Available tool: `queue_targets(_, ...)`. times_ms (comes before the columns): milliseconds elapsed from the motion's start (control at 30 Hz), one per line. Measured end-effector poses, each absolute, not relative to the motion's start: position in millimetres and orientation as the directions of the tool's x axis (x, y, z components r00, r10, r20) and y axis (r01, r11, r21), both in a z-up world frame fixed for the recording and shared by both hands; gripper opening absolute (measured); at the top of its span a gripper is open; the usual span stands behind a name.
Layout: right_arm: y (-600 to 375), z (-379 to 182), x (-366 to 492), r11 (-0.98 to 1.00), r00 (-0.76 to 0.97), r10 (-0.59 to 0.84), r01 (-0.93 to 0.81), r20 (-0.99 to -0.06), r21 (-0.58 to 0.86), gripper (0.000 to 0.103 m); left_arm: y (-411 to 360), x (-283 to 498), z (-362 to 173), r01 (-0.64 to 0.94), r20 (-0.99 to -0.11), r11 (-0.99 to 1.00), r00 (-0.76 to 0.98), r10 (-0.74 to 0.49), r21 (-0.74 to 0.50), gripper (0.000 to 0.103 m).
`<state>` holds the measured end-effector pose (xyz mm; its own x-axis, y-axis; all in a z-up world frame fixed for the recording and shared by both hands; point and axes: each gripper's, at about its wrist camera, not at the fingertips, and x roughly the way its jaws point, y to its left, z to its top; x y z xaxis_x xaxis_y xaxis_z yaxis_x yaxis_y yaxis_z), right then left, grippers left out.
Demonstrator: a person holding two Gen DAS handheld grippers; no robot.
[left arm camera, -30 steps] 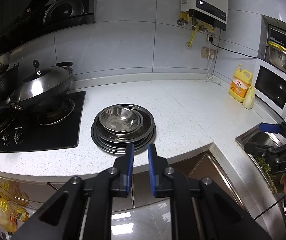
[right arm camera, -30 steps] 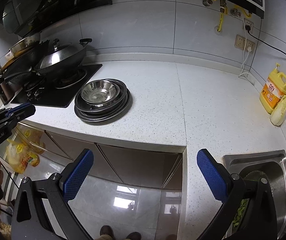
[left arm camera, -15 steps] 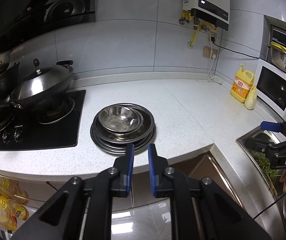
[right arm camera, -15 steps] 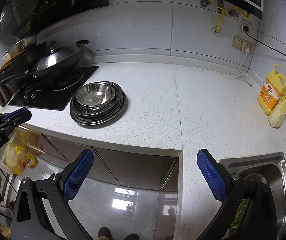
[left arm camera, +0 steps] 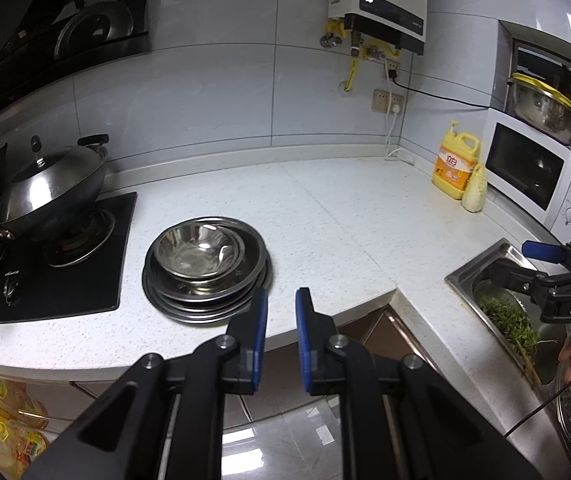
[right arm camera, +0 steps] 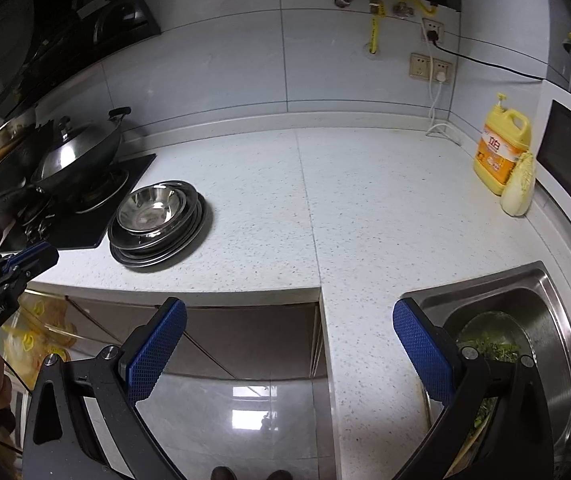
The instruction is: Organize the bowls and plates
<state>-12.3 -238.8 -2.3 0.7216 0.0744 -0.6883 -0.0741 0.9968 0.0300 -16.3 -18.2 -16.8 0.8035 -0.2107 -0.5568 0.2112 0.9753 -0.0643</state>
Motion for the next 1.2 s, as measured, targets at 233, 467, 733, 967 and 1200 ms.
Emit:
queue_targets(233, -242, 7, -15, 0.998, 0.740, 0.056, -0.059, -0.671, 0.019, 0.102, -24, -16, -11, 0.233, -0.542, 0.971, 0.810, -0.225, -0.055, 0.013)
queue_targets(467, -238, 10, -13, 0.997, 0.749, 0.065, -0.069, -0.659, 0.020, 0.102, -23, -15, -11, 0.220, -0.547, 0.974, 0.809, -0.214, -0.056, 0.013)
queue_targets(733, -232, 10, -12, 0.996, 0.755, 0.086, -0.090, -0.651, 0.028, 0.102, -20, -16, -10, 0.207, -0.542, 0.975, 0.812, -0.217, -0.080, 0.013)
queue_targets(967, -231, 12, -15, 0.994, 0.760, 0.099, -0.099, -0.642, 0.036, 0.102, -20, -17, -9, 0.201, -0.539, 0.976, 0.815, -0.213, -0.081, 0.013)
queue_targets(1200, -232, 12, -14, 0.994, 0.757, 0.102, -0.101, -0.645, 0.039, 0.102, -21, -16, -10, 0.205, -0.543, 0.975, 0.811, -0.217, -0.083, 0.013)
